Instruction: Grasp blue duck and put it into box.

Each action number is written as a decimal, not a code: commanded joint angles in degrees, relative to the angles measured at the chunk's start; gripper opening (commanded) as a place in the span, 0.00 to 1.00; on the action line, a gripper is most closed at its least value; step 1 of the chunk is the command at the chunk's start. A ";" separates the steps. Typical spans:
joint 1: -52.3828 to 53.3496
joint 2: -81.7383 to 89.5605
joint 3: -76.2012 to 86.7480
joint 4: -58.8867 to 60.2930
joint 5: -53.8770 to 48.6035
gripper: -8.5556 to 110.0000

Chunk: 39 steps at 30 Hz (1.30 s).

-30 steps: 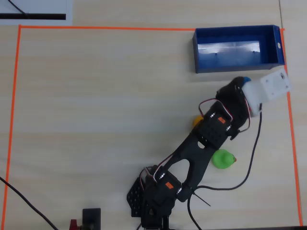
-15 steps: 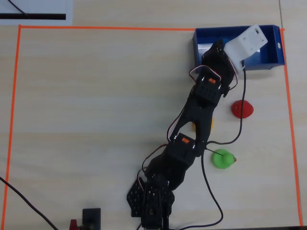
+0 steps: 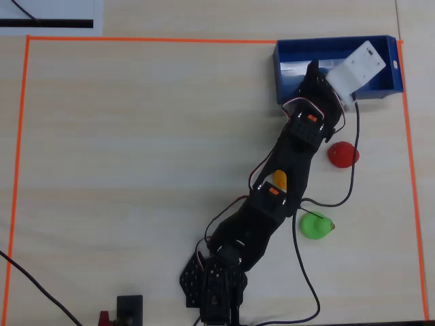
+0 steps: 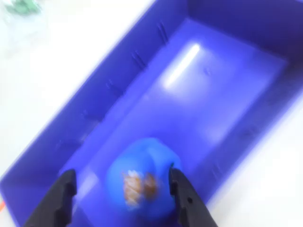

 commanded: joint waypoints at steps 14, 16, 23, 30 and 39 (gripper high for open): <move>-12.74 65.74 49.66 12.13 1.05 0.35; -16.96 74.09 59.41 15.03 0.79 0.34; -32.17 102.04 86.04 26.37 1.23 0.19; -36.56 119.00 97.21 39.55 -0.18 0.07; -38.76 125.77 97.29 59.68 -4.83 0.07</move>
